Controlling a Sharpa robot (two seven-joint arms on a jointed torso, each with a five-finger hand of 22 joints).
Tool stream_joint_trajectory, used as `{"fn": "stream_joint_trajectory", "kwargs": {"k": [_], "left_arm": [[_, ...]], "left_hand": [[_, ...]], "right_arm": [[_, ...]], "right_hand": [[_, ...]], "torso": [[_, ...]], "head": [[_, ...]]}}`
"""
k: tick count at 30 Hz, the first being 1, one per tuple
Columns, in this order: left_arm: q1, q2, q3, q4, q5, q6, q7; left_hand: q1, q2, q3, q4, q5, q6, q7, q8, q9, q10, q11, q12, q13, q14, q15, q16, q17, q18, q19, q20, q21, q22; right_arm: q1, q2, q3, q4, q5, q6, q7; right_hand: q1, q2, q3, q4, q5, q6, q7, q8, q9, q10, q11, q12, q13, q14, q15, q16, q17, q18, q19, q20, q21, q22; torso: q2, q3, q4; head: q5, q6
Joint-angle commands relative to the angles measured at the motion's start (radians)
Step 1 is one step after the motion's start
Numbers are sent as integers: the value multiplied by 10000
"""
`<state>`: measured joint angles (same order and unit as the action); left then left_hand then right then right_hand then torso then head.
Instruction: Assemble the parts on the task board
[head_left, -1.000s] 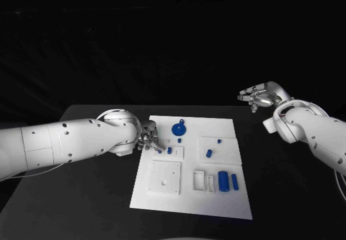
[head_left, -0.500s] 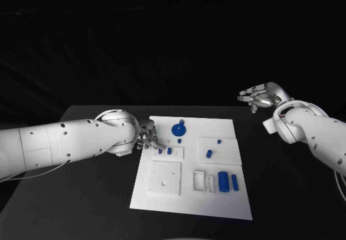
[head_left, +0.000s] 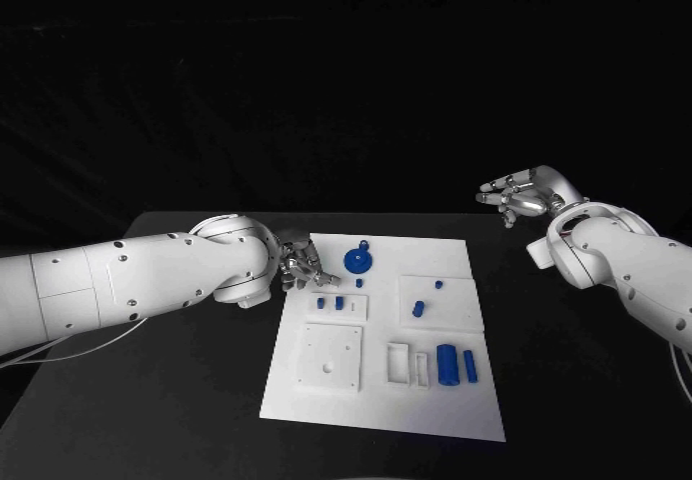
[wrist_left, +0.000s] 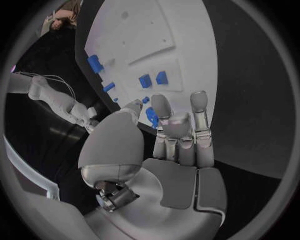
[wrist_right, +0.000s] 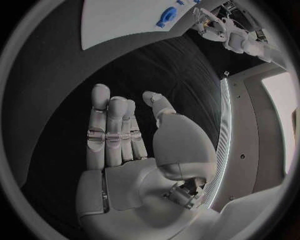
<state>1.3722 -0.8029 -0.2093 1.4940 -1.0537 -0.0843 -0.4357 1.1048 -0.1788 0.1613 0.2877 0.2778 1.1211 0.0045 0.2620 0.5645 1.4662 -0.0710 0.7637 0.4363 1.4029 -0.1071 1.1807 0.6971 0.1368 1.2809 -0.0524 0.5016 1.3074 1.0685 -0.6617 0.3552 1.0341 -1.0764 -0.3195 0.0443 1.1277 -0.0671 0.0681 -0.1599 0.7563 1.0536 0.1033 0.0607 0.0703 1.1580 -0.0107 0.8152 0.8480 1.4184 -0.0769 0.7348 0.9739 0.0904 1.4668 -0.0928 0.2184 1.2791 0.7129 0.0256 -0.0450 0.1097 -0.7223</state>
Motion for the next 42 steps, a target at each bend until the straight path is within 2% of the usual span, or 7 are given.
{"fn": "stream_joint_trajectory", "kwargs": {"k": [1,7,12,17,25,28,42], "left_arm": [[10,-10,35,46,1027,-1298,1340],[12,86,34,21,1107,-1851,2695],[6,307,-69,-73,396,-2138,3794],[-18,600,-247,-283,-838,-2422,4551],[-172,1163,-316,-902,-2707,-2409,4849],[-228,1362,-320,-1102,-3171,-2224,4797],[-352,1804,-320,-1520,-4227,-1159,4411]], "left_hand": [[876,243,-33,-453,-4,-405,173,-175,-432,-53,151,-447,-112,-500,60,-607,-691,-500,-251,-278,-355,-130],[2839,878,-124,-2742,249,-300,577,-885,-2477,-1537,377,-2097,-974,-1651,274,-1723,-1553,-1168,-925,-493,-1586,-898],[3585,980,552,-4078,-26,51,1002,-1748,-4114,-1528,928,-5789,-3739,-2027,644,-1774,-1993,-834,-1251,-213,-1510,-292],[3506,1005,915,-4676,-64,-27,996,-1978,-4669,-2159,1365,-7003,-3760,-1913,872,-1512,-2169,-420,-1402,19,-1015,267],[3018,710,1456,-4893,-294,-286,893,-1982,-4979,-3007,1538,-7035,-3780,-1527,936,-1068,-2714,-141,-1198,190,-501,203],[2951,621,1318,-4781,-826,-396,875,-1984,-4983,-3347,1577,-7029,-3778,-1427,939,-958,-2859,-157,-1081,214,-583,126],[3101,428,780,-4099,-998,-382,913,-1981,-4979,-3370,1566,-7027,-3779,-1374,937,-461,-3496,-213,-638,217,-1173,144]], "right_arm": [[-5,3,5,-4,-1,82,103],[-5,-14,5,5,0,85,101],[-5,-26,5,31,2,82,104],[-5,-31,5,67,3,85,103],[-5,-29,5,120,9,89,103],[-5,-25,5,142,10,92,104],[-5,-34,5,190,52,36,185]], "right_hand": [[6,-86,-9,46,35,-68,-28,22,-12,-10,2,-11,-16,0,35,-45,-9,156,347,14,-20,-17],[13,-88,5,40,32,-61,-28,21,-12,-13,1,-12,-17,-1,34,-45,-9,157,346,13,-26,-18],[13,-88,5,40,32,-61,-28,21,-12,-13,1,-12,-17,-1,34,-45,-9,157,346,13,-26,-18],[13,-88,5,40,32,-61,-28,21,-12,-13,1,-12,-17,-1,34,-45,-9,157,346,13,-26,-18],[13,-88,5,40,32,-61,-28,21,-12,-13,1,-12,-17,-1,34,-45,-9,157,346,13,-26,-18],[13,-88,5,40,32,-61,-28,21,-12,-13,1,-12,-17,-1,34,-45,-9,157,346,13,-26,-18],[11,-100,98,14,26,-73,-20,23,-13,-61,16,-180,-146,-133,63,-225,-131,151,215,47,-405,-193]], "torso": [[0,2,0],[1,2,2],[11,-4,-9],[10,5,-9],[10,3,-17],[15,-4,-21],[4,-3,1]], "head": [[-22,15],[-63,24],[-81,46],[-97,53],[-120,63],[-127,71],[-178,19]]}}
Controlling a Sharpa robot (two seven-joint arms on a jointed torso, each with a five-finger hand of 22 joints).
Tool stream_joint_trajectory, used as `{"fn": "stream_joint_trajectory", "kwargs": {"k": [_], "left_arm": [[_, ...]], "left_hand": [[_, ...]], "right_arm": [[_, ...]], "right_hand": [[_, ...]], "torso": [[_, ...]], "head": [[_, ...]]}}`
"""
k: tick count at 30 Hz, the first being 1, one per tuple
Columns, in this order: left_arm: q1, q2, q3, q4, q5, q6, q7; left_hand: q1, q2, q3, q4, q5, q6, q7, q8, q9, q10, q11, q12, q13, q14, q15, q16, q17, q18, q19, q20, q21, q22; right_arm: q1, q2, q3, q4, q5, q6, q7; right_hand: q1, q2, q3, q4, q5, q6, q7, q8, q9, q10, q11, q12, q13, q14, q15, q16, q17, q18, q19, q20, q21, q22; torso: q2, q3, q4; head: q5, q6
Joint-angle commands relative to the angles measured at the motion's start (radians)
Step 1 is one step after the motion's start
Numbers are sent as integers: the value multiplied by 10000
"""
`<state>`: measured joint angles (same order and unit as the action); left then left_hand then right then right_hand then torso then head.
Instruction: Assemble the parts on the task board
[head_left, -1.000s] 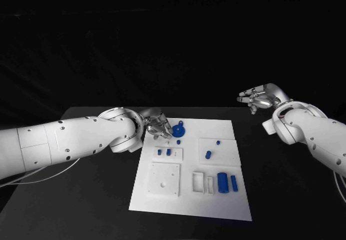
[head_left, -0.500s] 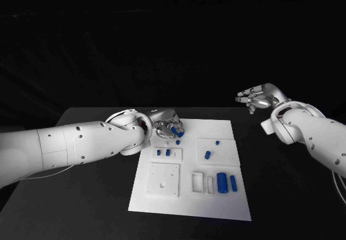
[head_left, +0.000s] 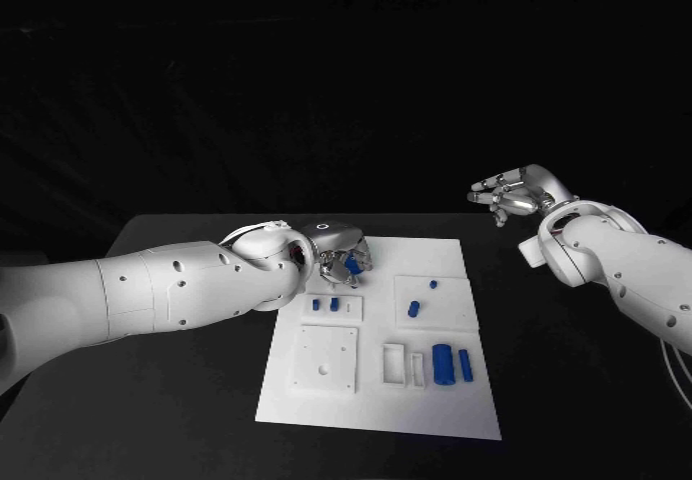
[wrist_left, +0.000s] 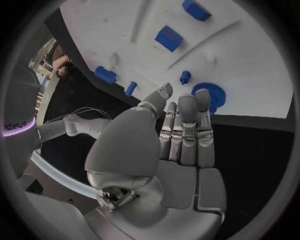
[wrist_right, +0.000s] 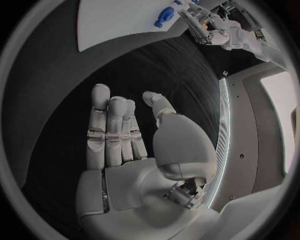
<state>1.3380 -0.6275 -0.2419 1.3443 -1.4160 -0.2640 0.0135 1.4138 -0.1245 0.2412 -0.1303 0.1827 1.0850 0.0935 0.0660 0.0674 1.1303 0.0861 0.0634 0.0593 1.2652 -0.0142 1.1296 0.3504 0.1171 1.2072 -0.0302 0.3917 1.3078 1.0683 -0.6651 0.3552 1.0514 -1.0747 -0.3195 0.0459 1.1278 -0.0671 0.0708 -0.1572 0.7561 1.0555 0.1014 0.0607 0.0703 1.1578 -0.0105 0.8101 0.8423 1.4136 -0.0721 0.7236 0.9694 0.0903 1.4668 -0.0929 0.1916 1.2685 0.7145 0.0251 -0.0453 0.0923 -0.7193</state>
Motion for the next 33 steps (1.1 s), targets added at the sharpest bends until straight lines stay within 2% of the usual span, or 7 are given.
{"fn": "stream_joint_trajectory", "kwargs": {"k": [1,7,12,17,18,23,33], "left_arm": [[-15,70,5,-42,-653,736,-114],[-51,146,7,-149,-832,888,-213],[-77,190,7,-226,-892,911,-258],[-102,241,8,-320,-963,863,-306],[-106,252,8,-346,-974,854,-313],[-128,294,9,-456,-1001,849,-331],[-151,325,9,-548,-1012,1042,-359]], "left_hand": [[23,-121,-70,161,-50,-16,23,-23,-9,-9,-12,-18,-6,4,-8,76,-61,-25,119,-12,-133,135],[91,-107,-60,257,-2,-28,67,-23,-12,41,-9,-25,-9,15,12,124,-119,-21,186,-11,-195,164],[112,-106,43,291,47,-13,90,-20,-12,83,-13,-26,-10,41,11,169,-147,-1,221,-12,-192,190],[145,-53,258,317,95,21,137,-24,-16,168,-18,-29,-12,66,10,212,-172,27,249,-15,-137,209],[149,-40,299,320,111,17,151,-26,-18,184,-16,-31,-12,70,17,216,-175,32,250,-15,-125,211],[168,-39,489,319,115,25,172,-23,-19,220,-7,-31,-13,81,29,235,-195,65,237,-3,-48,219],[144,50,800,353,115,243,166,-13,-15,688,-126,-23,-9,160,-34,320,-211,68,197,-48,227,219]], "right_arm": [[-3,3,5,15,49,25,189],[-2,7,5,2,140,-47,294],[-2,1,5,-4,216,-110,364],[-1,-3,5,6,264,-144,405],[-1,-4,5,10,269,-148,411],[-1,-6,5,18,285,-156,430],[-1,6,5,27,299,-145,440]], "right_hand": [[4,-106,129,-23,29,-106,3,20,-14,65,-5,-454,-437,-81,11,-320,-292,137,223,50,-319,-294],[66,-188,340,-106,24,-148,-12,32,-11,294,24,-1372,-1731,-35,73,-1518,-1139,52,194,128,-1267,-1609],[16,-185,478,-89,16,-115,40,52,-6,413,105,-2248,-2854,-45,160,-2572,-1677,3,-37,220,-1255,-3113],[30,-201,436,-80,37,-158,61,24,-15,405,94,-2262,-3198,36,175,-2804,-1672,-30,89,206,-1225,-3952],[73,-198,437,-97,13,-166,40,19,-17,386,107,-2197,-3377,46,176,-2920,-1625,-43,155,210,-1186,-4415],[46,-211,430,-88,38,-168,66,26,-16,374,110,-2186,-3501,65,186,-2985,-1608,-53,159,207,-1175,-4648],[46,-205,435,-89,39,-162,64,21,-17,362,105,-2148,-3626,102,182,-3062,-1604,-58,188,203,-1139,-4935]], "torso": [[-13,-1,3],[-10,-5,-1],[-7,-3,-1],[-9,4,4],[-9,4,4],[-9,4,0],[-14,10,9]], "head": [[-2,-9],[1,-6],[-4,-10],[-20,-9],[-22,-10],[-22,-12],[-44,-45]]}}
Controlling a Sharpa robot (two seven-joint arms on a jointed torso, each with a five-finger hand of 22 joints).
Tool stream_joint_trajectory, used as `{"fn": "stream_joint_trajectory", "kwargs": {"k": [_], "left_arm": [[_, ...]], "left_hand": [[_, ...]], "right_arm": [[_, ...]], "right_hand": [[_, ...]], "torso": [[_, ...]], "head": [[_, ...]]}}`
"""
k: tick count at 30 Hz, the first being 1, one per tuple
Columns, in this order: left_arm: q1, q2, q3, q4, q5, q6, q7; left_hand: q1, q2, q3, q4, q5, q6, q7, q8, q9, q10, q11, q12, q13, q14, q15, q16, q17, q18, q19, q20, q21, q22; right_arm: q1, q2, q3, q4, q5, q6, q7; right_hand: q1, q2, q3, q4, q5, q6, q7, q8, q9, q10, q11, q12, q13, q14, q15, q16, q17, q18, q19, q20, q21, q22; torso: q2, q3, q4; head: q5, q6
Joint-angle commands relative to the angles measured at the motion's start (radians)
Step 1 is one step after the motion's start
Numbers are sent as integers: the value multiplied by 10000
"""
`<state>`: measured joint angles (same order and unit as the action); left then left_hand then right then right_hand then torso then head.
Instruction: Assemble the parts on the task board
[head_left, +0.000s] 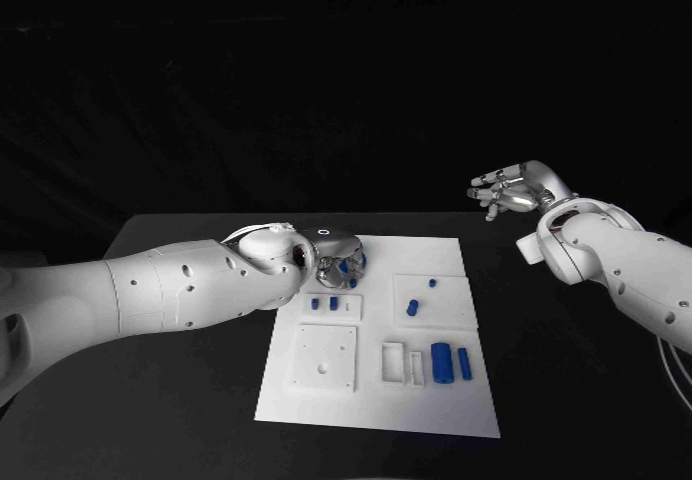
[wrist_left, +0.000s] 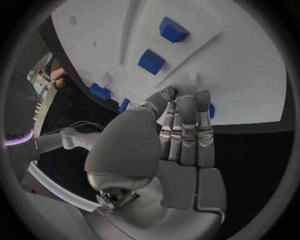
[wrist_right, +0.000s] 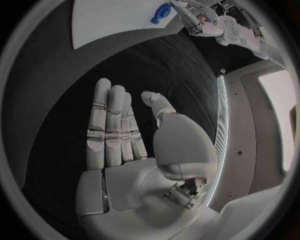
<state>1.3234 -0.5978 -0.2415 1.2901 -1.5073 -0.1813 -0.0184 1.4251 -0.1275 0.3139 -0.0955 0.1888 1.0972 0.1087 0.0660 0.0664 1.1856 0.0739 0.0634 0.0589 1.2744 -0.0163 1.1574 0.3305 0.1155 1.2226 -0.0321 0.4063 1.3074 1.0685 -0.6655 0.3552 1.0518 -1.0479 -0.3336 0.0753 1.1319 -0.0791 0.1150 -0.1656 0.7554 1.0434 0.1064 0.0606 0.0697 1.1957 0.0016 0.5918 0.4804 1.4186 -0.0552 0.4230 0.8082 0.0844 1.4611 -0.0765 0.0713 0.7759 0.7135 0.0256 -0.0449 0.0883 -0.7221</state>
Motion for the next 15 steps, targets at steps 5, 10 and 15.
{"fn": "stream_joint_trajectory", "kwargs": {"k": [5,10,15], "left_arm": [[-8,36,6,-31,-98,304,-25],[-25,55,7,-44,-97,323,6],[-44,73,7,-67,-91,341,32]], "left_hand": [[18,135,69,17,36,242,1,-21,-8,310,-53,-26,-4,107,-37,73,-8,58,26,-58,172,219],[-3,138,41,29,13,168,-37,-32,-15,366,-80,-27,-3,150,-54,95,-4,48,42,-71,225,210],[-25,158,29,52,0,179,-36,-28,-12,408,-96,-25,-3,175,-63,104,-3,41,46,-77,243,205]], "right_arm": [[-3,21,5,21,32,14,148],[-3,28,5,20,33,26,147],[-3,29,5,20,33,33,146]], "right_hand": [[3,-82,-8,-4,47,-42,15,21,-10,-22,-14,42,-20,49,15,-70,7,0,251,40,73,-43],[3,-82,-8,-4,47,-42,15,21,-10,-22,-14,42,-20,49,15,-70,7,0,251,40,73,-43],[3,-82,-8,-4,47,-42,15,21,-10,-22,-14,42,-20,49,15,-70,7,0,251,40,73,-43]], "torso": [[-5,1,5],[-6,-1,2],[-6,0,-1]], "head": [[0,-22],[2,-20],[0,-26]]}}
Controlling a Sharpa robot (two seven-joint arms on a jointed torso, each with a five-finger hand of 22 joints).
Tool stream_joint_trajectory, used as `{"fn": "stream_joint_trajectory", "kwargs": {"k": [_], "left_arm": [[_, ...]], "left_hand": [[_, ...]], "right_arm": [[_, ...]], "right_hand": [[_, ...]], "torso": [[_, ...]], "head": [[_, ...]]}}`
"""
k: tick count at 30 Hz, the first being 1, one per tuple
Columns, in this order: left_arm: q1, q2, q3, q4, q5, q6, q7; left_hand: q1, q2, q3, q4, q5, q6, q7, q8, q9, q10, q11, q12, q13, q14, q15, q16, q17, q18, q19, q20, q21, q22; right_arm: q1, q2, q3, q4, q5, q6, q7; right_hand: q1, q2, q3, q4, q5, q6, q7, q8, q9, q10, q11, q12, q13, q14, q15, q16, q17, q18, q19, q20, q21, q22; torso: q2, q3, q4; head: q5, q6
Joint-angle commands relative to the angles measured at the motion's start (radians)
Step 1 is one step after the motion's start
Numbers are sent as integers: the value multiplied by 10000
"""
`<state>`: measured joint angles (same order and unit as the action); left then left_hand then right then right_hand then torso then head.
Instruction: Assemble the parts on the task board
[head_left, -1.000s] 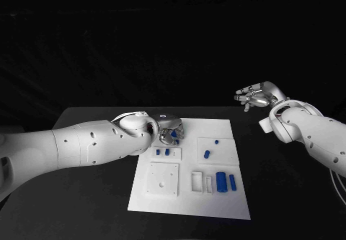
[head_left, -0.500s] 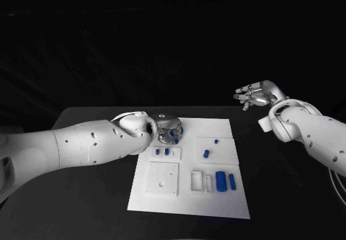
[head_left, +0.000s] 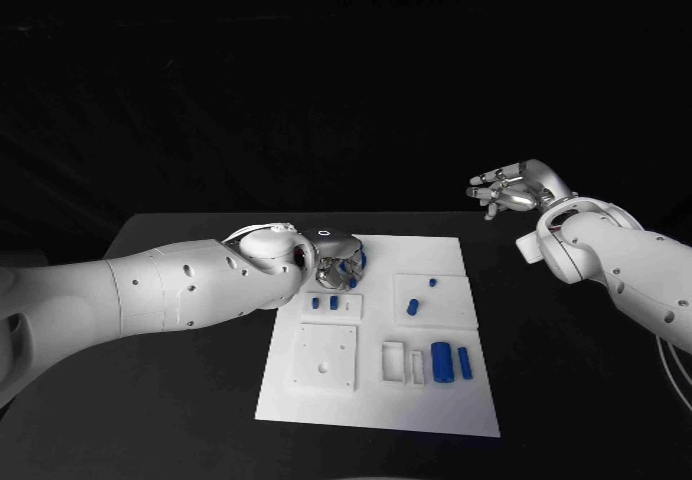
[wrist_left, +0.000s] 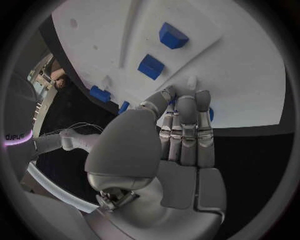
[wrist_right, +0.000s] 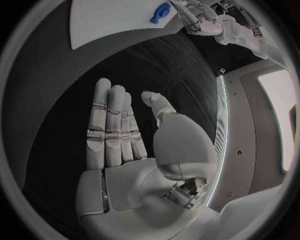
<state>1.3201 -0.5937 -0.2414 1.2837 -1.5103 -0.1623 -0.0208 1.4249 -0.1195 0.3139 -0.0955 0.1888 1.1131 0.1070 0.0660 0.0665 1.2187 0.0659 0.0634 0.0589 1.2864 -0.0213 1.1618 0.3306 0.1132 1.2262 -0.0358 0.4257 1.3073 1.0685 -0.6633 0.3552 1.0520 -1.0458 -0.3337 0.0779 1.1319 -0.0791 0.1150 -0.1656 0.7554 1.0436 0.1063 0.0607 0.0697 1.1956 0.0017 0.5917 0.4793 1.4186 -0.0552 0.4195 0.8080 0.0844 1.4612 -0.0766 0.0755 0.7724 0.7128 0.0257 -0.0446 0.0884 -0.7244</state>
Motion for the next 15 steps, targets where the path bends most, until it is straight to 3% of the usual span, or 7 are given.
{"fn": "stream_joint_trajectory", "kwargs": {"k": [1,5,7,11,15], "left_arm": [[-15,35,5,-7,-59,152,59],[-27,46,5,-19,-32,155,67],[-32,51,5,-22,-11,146,70],[-37,62,6,-37,19,119,63],[-39,65,6,-45,28,102,49]], "left_hand": [[-41,86,22,68,-4,19,-17,-28,-13,82,-16,-29,-4,58,-14,59,-5,62,12,-41,52,204],[-173,100,-51,180,-90,31,-19,-27,-13,81,-21,-29,-4,79,-11,62,-6,47,24,-35,41,185],[-345,69,-232,361,-467,32,-24,-27,-13,72,-17,-27,-3,100,1,59,-10,26,55,-19,-13,138],[-189,108,-580,755,-570,68,-31,-26,-12,106,-30,-27,-3,138,-3,47,-23,-2,192,-28,-252,78],[-19,256,-560,833,-549,224,-61,-18,-6,262,-82,-26,-3,172,-45,57,-19,-13,250,-60,-303,120]], "right_arm": [[-3,7,5,18,13,35,119],[-3,6,5,19,13,38,118],[-3,6,5,21,13,38,116],[-3,6,5,22,13,36,113],[-3,6,5,22,13,37,111]], "right_hand": [[3,-82,-8,-4,47,-43,17,21,-11,-21,-15,42,-9,49,16,-34,8,1,250,41,31,-8],[3,-82,-8,-4,47,-43,17,21,-11,-21,-15,42,-9,49,16,-34,8,1,250,41,31,-8],[3,-82,-8,-4,47,-43,17,21,-11,-21,-15,42,-9,49,16,-34,8,1,250,41,31,-8],[3,-82,-8,-4,47,-43,17,21,-11,-21,-15,42,-9,49,16,-34,8,1,250,41,31,-8],[3,-82,-8,-4,47,-43,17,21,-11,-21,-15,42,-9,49,16,-34,8,1,250,41,31,-8]], "torso": [[1,-1,-3],[1,2,-1],[1,1,-2],[1,-1,1],[-1,0,-2]], "head": [[-1,-3],[-1,-4],[-2,-13],[-6,-4],[-5,-4]]}}
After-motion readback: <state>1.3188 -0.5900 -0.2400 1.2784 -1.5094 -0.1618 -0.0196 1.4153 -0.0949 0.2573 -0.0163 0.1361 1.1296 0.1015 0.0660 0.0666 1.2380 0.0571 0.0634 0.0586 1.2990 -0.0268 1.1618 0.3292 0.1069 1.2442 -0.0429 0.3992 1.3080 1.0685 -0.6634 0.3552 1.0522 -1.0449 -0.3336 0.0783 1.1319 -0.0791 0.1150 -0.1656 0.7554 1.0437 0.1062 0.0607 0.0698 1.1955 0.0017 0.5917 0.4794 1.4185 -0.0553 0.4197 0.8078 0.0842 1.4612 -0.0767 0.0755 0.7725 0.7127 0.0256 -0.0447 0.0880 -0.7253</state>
